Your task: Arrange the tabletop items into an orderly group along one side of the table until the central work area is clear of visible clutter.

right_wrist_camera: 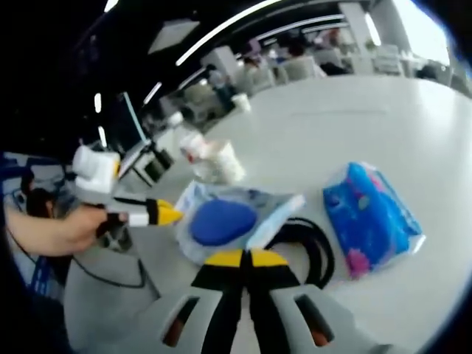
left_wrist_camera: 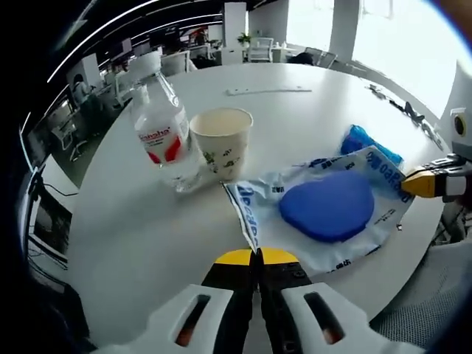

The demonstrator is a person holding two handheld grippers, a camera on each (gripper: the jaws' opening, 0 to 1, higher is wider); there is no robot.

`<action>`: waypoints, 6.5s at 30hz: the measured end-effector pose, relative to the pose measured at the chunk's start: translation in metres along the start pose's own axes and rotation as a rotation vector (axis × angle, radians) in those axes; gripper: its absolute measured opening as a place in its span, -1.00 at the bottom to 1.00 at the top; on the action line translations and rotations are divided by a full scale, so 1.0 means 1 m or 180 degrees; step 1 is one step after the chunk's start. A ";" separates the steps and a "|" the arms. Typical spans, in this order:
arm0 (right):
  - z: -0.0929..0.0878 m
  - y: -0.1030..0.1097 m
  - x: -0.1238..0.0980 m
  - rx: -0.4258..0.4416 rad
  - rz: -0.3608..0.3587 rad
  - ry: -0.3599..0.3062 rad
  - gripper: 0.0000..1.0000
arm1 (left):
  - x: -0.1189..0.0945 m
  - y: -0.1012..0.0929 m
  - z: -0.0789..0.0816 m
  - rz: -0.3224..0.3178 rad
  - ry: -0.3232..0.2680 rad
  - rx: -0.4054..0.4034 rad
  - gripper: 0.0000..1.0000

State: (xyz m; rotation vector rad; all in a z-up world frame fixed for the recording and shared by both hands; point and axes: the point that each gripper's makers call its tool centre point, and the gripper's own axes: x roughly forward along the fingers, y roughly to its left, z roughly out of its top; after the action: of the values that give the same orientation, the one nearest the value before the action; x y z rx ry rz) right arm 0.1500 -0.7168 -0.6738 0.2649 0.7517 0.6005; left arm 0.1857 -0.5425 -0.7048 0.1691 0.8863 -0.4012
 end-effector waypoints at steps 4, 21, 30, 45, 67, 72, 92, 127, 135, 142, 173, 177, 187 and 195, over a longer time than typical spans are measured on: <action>-0.001 0.007 0.005 -0.0029 0.0039 0.0014 -1.00 | -0.004 0.006 -0.003 0.0054 0.0011 -0.0023 -0.99; -0.019 0.015 0.024 -0.0080 0.0116 0.0165 -1.00 | -0.002 0.021 -0.031 0.0133 0.0129 -0.0269 -0.99; -0.026 0.013 0.027 -0.0070 0.0089 0.0217 -1.00 | 0.000 0.020 -0.039 0.0104 0.0138 -0.0387 -0.99; -0.041 0.009 0.025 -0.0052 0.0023 0.0349 -0.75 | 0.001 0.026 -0.042 0.0082 0.0076 -0.0576 -0.92; -0.031 0.009 0.020 0.0000 -0.0041 0.0132 0.01 | -0.006 0.017 -0.047 0.0055 0.0055 -0.0756 0.67; -0.024 0.014 0.016 0.0023 0.0020 -0.0065 0.44 | -0.009 0.021 -0.043 0.0193 -0.0052 -0.0656 0.98; -0.024 0.005 0.000 0.0287 -0.0139 -0.0208 0.35 | -0.018 0.002 -0.018 0.0071 -0.0143 -0.0236 0.98; -0.029 -0.028 -0.037 0.0573 -0.0536 -0.0472 0.26 | 0.025 -0.085 0.055 -0.0705 -0.0233 0.0621 0.86; -0.026 -0.033 -0.041 0.0652 -0.0597 -0.0561 0.25 | 0.038 -0.102 0.072 -0.0860 -0.0243 0.0793 0.83; -0.024 -0.041 -0.046 0.0739 -0.0680 -0.0627 0.23 | 0.049 -0.116 0.084 -0.0977 -0.0244 0.0874 0.81; -0.024 -0.065 -0.061 0.0994 -0.0934 -0.0769 0.15 | 0.086 -0.154 0.115 -0.1291 -0.0222 0.1030 0.77; -0.026 -0.070 -0.062 0.1038 -0.0975 -0.0775 0.15 | 0.091 -0.158 0.118 -0.1324 -0.0203 0.1051 0.77; -0.030 -0.083 -0.062 0.1103 -0.1079 -0.0751 0.14 | 0.104 -0.166 0.124 -0.1432 -0.0208 0.0978 0.74; -0.023 -0.098 -0.059 0.1163 -0.1145 -0.0787 0.14 | 0.111 -0.173 0.129 -0.1525 -0.0219 0.0927 0.69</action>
State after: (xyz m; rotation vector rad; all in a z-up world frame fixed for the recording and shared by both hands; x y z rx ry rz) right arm 0.1407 -0.8302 -0.6994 0.5175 0.6452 0.0826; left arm 0.2703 -0.7705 -0.7071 0.2087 0.7931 -0.9789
